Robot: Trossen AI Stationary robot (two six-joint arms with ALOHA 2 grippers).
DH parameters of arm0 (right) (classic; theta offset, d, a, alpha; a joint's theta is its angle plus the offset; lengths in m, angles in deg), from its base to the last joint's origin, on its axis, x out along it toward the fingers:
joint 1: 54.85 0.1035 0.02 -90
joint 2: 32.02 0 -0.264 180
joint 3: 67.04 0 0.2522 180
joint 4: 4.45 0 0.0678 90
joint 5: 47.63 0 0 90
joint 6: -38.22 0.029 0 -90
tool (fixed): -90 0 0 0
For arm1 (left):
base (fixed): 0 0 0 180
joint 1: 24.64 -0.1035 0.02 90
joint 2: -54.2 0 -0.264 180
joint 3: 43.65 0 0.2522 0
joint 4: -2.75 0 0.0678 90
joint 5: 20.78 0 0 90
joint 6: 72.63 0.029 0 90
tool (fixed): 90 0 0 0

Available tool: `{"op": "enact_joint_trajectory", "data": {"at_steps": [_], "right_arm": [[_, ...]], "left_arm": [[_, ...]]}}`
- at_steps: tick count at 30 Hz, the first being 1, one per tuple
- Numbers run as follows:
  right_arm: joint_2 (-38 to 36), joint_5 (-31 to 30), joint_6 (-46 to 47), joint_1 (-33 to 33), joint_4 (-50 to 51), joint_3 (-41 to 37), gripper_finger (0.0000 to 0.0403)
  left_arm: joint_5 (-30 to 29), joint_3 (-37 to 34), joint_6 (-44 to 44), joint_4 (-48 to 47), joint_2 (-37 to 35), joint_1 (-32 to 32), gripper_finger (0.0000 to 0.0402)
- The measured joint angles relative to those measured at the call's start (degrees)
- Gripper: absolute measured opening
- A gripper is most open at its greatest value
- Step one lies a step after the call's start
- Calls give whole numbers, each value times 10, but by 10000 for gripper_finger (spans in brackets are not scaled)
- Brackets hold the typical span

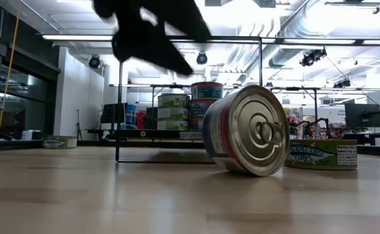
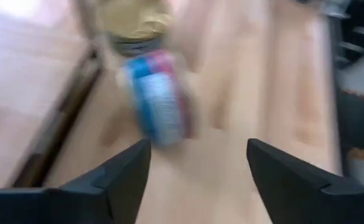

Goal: Stack canned seafood by type on shelf
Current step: Stack the pink and blue tuna can on top of the pink and blue tuna can on the shelf

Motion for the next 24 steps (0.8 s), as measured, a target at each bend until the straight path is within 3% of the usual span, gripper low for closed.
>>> {"op": "enact_joint_trajectory", "data": {"at_steps": [6,13,24], "right_arm": [[0,-1,10,0,30,0,0],[0,8,10,-1,39,0,0],[0,10,13,-1,56,0,0]], "left_arm": [[-75,1,-49,17,22,-25,279],[-77,1,-117,65,52,-31,280],[-86,1,-112,107,61,-27,280]]}}
